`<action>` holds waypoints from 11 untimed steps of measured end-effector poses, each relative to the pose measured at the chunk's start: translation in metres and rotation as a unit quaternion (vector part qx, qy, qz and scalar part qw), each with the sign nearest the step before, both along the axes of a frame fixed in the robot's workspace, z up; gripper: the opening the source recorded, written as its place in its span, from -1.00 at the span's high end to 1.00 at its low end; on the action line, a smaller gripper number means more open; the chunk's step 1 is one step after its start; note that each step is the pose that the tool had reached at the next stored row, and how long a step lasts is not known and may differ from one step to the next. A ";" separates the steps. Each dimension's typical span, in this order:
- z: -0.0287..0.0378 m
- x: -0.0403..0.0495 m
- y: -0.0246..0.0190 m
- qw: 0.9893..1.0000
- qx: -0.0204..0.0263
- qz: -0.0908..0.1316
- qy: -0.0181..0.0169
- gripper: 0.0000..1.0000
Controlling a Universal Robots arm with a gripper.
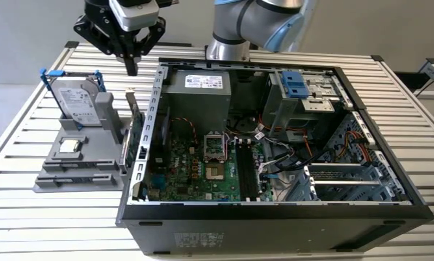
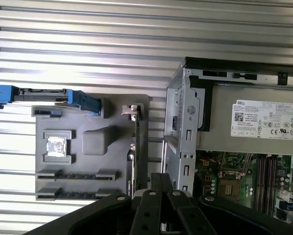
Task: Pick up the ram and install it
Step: 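Reach for the ram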
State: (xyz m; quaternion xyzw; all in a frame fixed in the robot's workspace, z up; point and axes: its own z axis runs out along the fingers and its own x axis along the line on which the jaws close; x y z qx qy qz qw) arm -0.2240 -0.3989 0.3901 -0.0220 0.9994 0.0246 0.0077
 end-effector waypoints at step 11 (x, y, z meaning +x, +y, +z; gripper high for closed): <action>-0.0002 -0.0081 0.0000 1.000 0.000 0.011 0.001 1.00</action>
